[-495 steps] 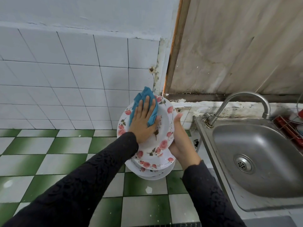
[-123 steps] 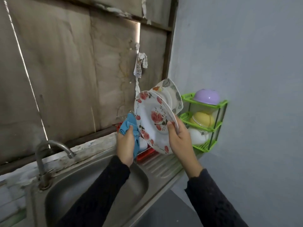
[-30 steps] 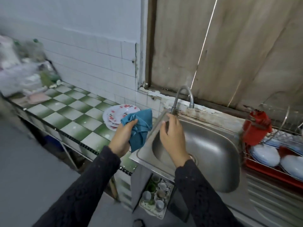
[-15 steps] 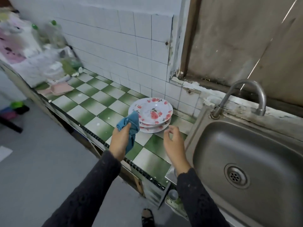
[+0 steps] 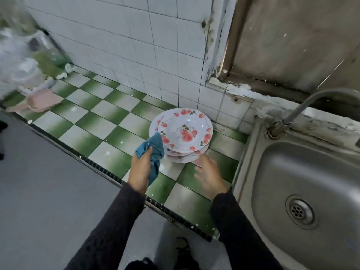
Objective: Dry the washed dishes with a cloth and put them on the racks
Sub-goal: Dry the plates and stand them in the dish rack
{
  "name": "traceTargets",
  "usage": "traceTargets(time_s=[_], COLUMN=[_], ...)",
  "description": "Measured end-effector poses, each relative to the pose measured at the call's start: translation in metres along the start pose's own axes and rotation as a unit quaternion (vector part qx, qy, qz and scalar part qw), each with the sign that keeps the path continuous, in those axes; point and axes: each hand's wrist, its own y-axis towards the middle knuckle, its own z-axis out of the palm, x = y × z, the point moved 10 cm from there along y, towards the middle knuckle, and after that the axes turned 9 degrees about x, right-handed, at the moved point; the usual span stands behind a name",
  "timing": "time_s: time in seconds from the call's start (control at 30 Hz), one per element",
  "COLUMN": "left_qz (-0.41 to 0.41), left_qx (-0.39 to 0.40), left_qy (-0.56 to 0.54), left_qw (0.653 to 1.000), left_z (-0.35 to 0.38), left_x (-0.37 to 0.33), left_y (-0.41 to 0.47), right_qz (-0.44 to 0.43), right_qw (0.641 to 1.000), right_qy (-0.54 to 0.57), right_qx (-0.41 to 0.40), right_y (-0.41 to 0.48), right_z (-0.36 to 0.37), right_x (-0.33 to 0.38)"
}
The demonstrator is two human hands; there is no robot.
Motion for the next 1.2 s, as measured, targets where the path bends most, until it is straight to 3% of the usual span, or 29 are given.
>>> traceTargets(time_s=[0.27,0.4,0.57,0.83,1.2], left_qz=[0.002,-0.022,-0.02,-0.039,-0.077], left_qx=[0.056,0.108,0.187,0.26,0.258], left_qy=[0.047,0.044,0.041,0.097,0.096], left_qw=[0.997,0.993,0.981,0.96,0.958], left_z=[-0.01,-0.019,-0.027,-0.055,-0.055], left_x=[-0.011,-0.024,-0.051,-0.056,-0.041], left_y=[0.063,0.102,0.141,0.185,0.184], right_qz=[0.0,-0.077,-0.075,-0.125,-0.169], right_qw=[0.996,0.989,0.976,0.951,0.94], right_qy=[0.082,0.042,0.045,0.107,0.063], right_qx=[-0.036,-0.12,-0.201,-0.262,-0.288], right_y=[0.04,0.058,0.082,0.037,0.003], right_z=[0.034,0.042,0.025,0.038,0.04], right_x=[-0.006,0.007,-0.004,0.023,0.052])
